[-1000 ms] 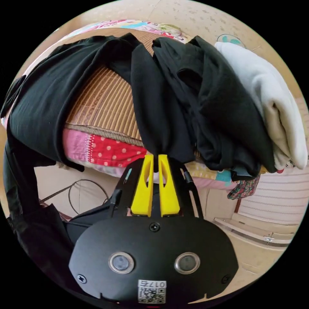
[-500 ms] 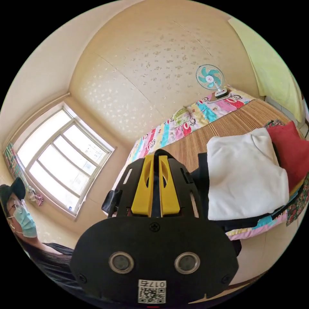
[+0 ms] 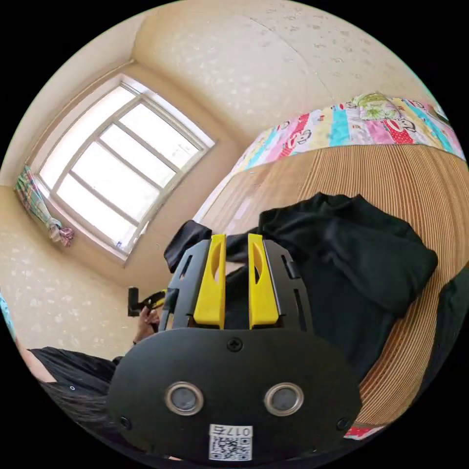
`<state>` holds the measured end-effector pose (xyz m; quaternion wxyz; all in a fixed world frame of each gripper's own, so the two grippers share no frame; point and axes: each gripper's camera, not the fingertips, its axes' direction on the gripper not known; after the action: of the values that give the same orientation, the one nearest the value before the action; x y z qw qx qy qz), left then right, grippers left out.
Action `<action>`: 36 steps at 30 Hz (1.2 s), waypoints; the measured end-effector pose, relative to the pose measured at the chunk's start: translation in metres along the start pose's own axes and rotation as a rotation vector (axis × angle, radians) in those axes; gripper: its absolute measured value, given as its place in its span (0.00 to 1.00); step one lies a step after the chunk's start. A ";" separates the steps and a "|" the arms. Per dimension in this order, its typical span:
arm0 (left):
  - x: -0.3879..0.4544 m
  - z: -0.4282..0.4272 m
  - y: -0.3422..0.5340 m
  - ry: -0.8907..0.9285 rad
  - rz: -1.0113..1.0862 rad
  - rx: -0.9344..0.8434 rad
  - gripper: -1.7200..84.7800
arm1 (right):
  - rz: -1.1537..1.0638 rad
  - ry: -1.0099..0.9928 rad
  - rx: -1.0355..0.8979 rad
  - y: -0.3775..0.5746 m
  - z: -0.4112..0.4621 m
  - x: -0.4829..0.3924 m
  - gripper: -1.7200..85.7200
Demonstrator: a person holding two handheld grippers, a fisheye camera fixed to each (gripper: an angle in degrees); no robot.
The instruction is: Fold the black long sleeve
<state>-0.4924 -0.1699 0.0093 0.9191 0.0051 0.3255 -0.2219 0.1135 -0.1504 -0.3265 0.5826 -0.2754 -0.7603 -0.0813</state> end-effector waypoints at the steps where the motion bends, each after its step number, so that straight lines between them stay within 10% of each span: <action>1: -0.008 -0.005 -0.016 -0.089 -0.013 0.035 0.18 | 0.008 0.044 -0.039 0.011 0.009 0.006 0.10; 8: -0.041 0.051 -0.086 -0.311 0.021 0.053 0.13 | -0.102 0.451 -0.114 0.144 0.056 0.060 0.08; 16: -0.002 -0.055 -0.100 0.243 0.016 0.358 0.03 | -0.029 0.248 -0.023 0.159 0.033 0.107 0.05; 22: 0.026 -0.105 -0.137 0.275 -0.154 0.479 0.03 | 0.044 0.030 0.007 0.163 0.019 0.149 0.04; 30: 0.314 0.093 -0.095 0.496 0.210 0.319 0.06 | 0.031 0.033 0.019 0.164 0.019 0.156 0.04; 36: 0.464 0.313 0.067 0.525 0.527 -0.161 0.13 | 0.051 -0.004 0.015 0.161 0.022 0.165 0.04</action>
<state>0.0417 -0.3453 -0.0319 0.8276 0.0731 0.5537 0.0570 0.1491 0.0471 -0.2114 0.5849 -0.2904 -0.7550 -0.0600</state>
